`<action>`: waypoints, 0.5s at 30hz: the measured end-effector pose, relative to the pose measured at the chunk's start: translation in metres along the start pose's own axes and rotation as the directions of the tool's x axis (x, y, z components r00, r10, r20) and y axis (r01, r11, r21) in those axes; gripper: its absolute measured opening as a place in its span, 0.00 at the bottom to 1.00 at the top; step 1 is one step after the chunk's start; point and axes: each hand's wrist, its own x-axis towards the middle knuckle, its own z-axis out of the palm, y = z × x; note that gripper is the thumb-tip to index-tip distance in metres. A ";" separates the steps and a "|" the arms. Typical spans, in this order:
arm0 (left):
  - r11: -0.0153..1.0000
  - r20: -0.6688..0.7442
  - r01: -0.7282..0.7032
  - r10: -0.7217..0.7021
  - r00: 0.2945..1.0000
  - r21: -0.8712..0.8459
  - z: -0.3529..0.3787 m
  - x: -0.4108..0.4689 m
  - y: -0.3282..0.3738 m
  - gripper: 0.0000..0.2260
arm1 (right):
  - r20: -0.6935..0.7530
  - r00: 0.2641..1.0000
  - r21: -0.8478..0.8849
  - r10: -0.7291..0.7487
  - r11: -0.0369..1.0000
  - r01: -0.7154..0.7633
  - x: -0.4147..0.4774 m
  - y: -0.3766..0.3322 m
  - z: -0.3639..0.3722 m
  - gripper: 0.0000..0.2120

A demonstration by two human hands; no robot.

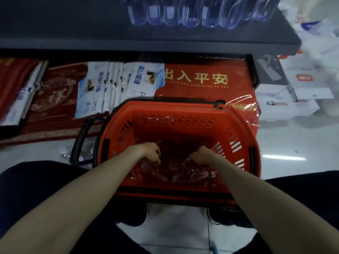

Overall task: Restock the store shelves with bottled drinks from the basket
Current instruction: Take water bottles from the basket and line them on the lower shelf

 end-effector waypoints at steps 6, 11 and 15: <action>0.998 0.015 0.047 -0.048 0.999 0.043 0.025 0.046 -0.021 0.21 | 0.063 0.991 0.428 0.120 0.893 -0.135 0.139 0.067 0.058 0.39; 0.981 0.006 -0.049 0.048 0.999 0.187 0.042 0.076 -0.022 0.29 | 0.144 0.963 0.737 0.227 0.625 -0.257 0.058 0.011 0.040 0.15; 0.954 0.108 -0.113 0.086 0.990 0.278 0.057 0.097 -0.023 0.31 | -0.067 0.988 0.329 0.138 0.938 -0.109 0.056 0.005 0.036 0.20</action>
